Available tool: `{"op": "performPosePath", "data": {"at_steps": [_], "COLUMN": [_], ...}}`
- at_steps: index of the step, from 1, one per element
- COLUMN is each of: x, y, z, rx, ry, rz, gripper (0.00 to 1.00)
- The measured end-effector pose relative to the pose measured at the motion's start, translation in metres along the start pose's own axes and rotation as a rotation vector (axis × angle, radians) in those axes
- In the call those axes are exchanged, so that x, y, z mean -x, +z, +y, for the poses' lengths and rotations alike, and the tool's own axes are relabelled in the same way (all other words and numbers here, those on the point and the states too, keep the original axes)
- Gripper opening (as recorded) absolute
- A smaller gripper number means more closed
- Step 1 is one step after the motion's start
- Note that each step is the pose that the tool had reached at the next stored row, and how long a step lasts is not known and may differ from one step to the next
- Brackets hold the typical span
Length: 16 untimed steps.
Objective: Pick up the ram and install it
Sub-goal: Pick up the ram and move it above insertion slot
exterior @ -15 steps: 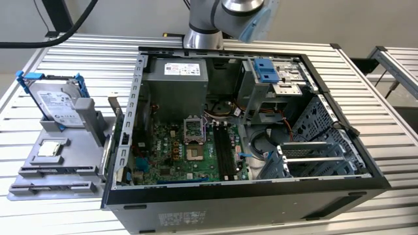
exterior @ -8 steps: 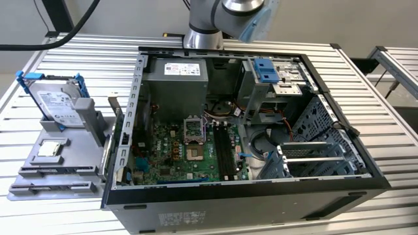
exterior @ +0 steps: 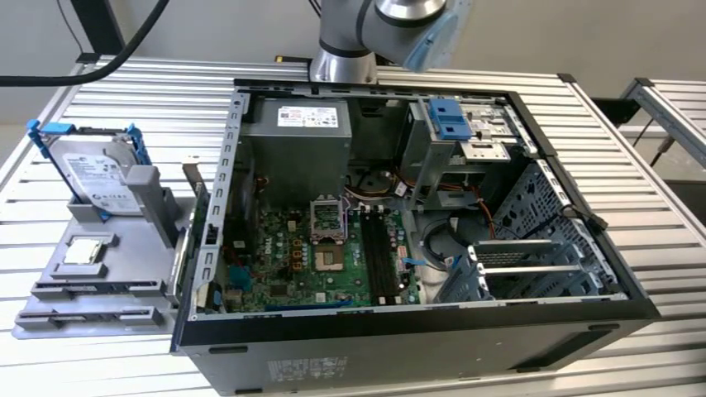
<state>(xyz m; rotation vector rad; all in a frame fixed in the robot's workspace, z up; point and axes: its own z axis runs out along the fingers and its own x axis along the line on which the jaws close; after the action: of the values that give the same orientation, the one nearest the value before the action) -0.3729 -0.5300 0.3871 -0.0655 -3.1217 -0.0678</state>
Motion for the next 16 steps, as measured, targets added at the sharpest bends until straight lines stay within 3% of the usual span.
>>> {"op": "performPosePath", "data": {"at_steps": [16], "x": [0.0], "y": [-0.0001], "z": [-0.0001], "rx": [-0.0004], "ry": [-0.011], "rz": [0.0029], "gripper": [0.0]}}
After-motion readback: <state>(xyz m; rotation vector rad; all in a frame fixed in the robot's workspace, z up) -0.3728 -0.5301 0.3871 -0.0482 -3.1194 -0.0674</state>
